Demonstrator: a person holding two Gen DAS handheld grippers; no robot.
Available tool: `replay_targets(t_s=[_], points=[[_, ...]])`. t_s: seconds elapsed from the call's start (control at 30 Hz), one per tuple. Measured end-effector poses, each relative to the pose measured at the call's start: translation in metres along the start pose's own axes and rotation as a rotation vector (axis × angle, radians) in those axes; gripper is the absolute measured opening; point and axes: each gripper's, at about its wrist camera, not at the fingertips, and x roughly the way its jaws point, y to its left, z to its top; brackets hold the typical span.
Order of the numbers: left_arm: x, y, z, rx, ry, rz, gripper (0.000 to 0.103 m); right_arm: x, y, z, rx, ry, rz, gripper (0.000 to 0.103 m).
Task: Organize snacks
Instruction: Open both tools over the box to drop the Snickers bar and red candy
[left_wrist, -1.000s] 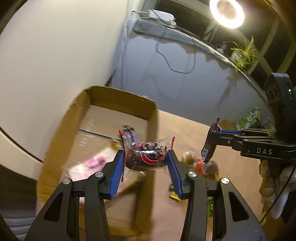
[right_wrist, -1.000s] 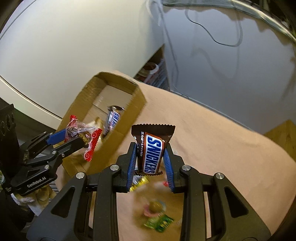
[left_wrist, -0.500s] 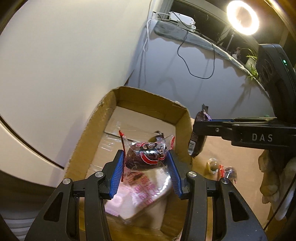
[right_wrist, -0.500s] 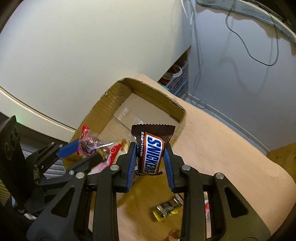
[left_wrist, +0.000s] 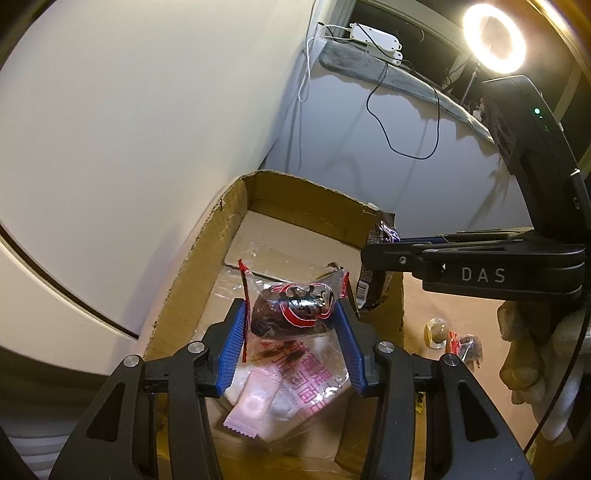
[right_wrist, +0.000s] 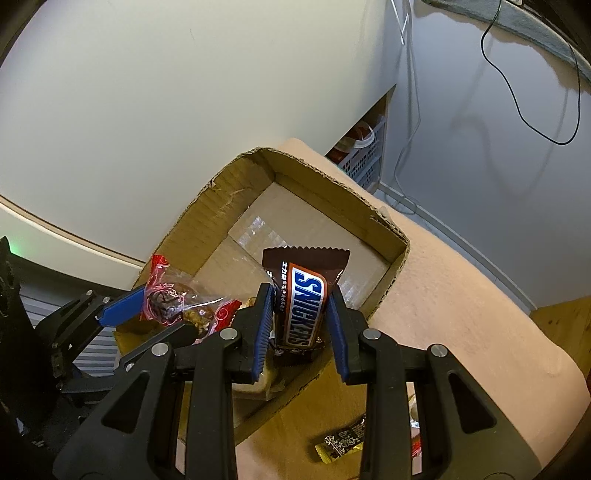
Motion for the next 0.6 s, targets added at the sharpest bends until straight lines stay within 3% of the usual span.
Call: replay_targets(t_s=[0.17, 0.2, 0.27, 0.5, 0.57, 0.6], points=[[0.001, -0.001, 0.001, 0.001, 0.001, 0.002, 0.049, -0.002, -0.001, 0.001, 0.003, -0.008, -0.013, 0.032], [0.000, -0.001, 0.001, 0.001, 0.000, 0.003, 0.049, -0.002, -0.002, 0.001, 0.002, -0.010, -0.015, 0.034], [0.000, -0.001, 0.001, 0.001, -0.001, 0.007, 0.050, -0.005, -0.002, 0.001, 0.000, -0.021, -0.022, 0.050], [0.000, -0.002, 0.003, 0.003, -0.003, 0.017, 0.056, -0.014, -0.004, 0.003, -0.003, -0.043, -0.036, 0.054], [-0.001, -0.002, 0.003, 0.004, -0.005, 0.017, 0.057, -0.016, -0.005, 0.003, -0.001, -0.049, -0.037, 0.065], [-0.001, -0.003, 0.002, 0.006, -0.006, 0.019, 0.057, -0.018, -0.006, 0.002, -0.001, -0.056, -0.038, 0.065]])
